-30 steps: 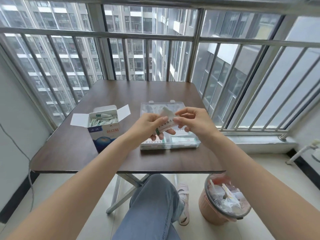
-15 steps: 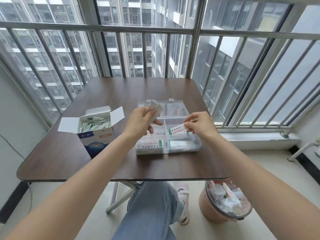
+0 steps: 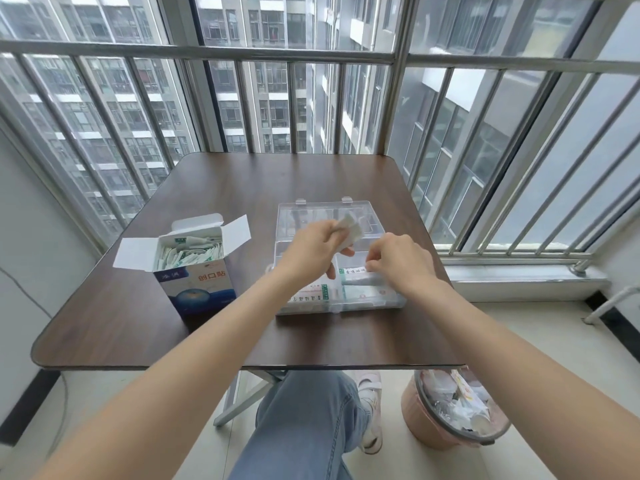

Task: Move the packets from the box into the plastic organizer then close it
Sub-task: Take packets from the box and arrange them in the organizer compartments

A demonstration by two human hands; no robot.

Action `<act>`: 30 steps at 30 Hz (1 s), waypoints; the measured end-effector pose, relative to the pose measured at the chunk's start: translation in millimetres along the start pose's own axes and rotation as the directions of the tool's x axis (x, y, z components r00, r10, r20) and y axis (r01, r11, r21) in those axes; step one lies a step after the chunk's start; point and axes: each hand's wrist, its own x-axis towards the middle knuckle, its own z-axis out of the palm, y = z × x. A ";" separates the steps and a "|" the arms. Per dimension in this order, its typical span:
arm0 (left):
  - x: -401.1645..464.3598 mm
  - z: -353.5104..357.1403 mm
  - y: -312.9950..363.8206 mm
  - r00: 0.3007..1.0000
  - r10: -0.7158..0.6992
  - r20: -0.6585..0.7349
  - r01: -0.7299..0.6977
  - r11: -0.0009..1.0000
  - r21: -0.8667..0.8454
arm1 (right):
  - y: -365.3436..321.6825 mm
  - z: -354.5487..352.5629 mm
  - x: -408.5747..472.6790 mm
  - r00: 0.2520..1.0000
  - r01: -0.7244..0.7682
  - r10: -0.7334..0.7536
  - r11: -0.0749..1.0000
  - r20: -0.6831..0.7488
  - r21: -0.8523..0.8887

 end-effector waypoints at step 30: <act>23.3 16.8 -2.5 0.991 -0.101 0.090 0.060 0.924 0.377 | 5.9 -15.3 7.5 0.991 -0.102 0.092 0.990 0.099 0.094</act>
